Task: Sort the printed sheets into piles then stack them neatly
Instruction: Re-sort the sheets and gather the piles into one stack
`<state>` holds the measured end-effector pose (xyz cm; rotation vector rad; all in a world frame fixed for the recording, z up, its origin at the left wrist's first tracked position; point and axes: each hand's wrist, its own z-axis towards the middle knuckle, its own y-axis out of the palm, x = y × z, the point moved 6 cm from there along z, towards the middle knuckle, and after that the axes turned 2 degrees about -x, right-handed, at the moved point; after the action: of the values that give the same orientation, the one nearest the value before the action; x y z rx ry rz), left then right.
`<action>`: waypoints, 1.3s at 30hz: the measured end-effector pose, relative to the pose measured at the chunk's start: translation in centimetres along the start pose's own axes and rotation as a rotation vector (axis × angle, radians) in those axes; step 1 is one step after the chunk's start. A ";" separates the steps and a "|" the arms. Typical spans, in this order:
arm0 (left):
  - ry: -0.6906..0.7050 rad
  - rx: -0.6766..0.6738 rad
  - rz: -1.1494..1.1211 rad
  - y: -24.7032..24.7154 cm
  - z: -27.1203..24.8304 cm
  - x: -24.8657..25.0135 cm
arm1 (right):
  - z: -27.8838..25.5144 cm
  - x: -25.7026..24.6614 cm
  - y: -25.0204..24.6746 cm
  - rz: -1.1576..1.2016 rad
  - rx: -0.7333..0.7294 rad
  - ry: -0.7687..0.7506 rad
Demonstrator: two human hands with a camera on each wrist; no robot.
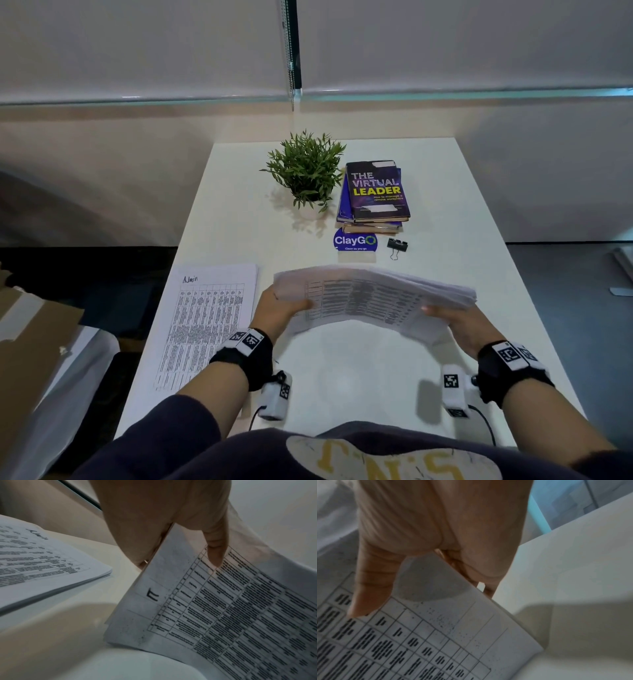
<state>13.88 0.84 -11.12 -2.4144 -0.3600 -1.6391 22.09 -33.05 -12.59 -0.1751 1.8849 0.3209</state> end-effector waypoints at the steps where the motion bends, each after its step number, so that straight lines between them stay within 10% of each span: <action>1: 0.012 0.000 -0.031 -0.1 0.0 0.2 | 0.0 -0.1 -0.2 -0.012 0.006 -0.006; 25: 0.077 0.087 0.100 1.4 -1.3 2.0 | 1.0 -0.5 -1.0 -0.078 0.013 0.027; 31: 0.216 0.029 0.187 3.2 -1.2 6.6 | 1.2 -8.9 -2.3 -0.675 0.308 -0.154; 35: 0.298 -0.012 0.338 4.4 -0.9 9.5 | 2.2 -12.7 4.0 -1.256 0.061 -0.368; 39: 0.344 -0.060 0.412 5.0 -1.7 12.4 | 2.9 -11.9 6.7 -1.244 -0.216 -0.291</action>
<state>18.36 -3.32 0.94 -2.0084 0.2294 -1.8287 26.83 -26.19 -1.32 -1.2890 1.1562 -0.3017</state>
